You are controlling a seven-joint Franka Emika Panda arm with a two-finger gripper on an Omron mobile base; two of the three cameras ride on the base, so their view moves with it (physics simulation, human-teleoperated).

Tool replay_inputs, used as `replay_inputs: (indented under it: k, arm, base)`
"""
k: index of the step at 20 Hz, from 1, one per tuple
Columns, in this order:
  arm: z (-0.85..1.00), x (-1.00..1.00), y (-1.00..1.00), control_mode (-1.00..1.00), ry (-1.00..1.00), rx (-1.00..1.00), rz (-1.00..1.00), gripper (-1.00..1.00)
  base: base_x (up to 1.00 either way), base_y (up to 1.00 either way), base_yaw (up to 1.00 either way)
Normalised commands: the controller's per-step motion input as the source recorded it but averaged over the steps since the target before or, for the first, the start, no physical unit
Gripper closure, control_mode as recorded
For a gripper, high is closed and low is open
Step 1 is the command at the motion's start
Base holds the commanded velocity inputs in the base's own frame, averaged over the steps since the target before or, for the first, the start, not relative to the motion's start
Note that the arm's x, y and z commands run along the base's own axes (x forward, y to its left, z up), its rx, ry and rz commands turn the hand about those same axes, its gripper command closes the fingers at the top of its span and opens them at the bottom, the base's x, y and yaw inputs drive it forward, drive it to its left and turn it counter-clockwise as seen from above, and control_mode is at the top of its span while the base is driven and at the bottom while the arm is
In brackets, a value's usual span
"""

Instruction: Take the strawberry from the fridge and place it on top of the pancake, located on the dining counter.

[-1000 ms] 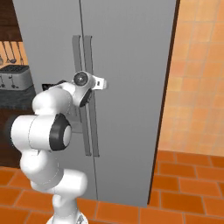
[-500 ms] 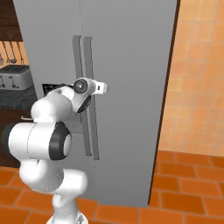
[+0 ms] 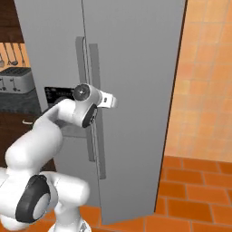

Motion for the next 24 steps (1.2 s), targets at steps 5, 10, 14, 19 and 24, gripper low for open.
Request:
replay_inputs:
  k: [5, 10, 14, 19, 24]
  arm:
    - [0.05, -1.0, -1.0, -1.0, 0.11, 0.06, -0.04, 1.0]
    - [0.22, -1.0, -0.97, -1.0, 0.12, 0.02, -0.05, -1.0]
    - [0.42, -1.0, -0.68, -1.0, 0.12, 0.0, -0.08, -1.0]
    - [0.43, -0.8, 0.24, -1.0, 0.0, -0.13, 0.04, -1.0]
    - [0.17, -0.27, 0.93, -1.0, 0.24, -0.42, 0.0, -1.0]
  base:
    - [0.0, 0.0, 0.0]
    - [0.0, 0.0, 0.0]
    - [0.0, 0.0, 0.0]
    - [0.0, 0.0, 0.0]
    - [0.0, 0.0, 0.0]
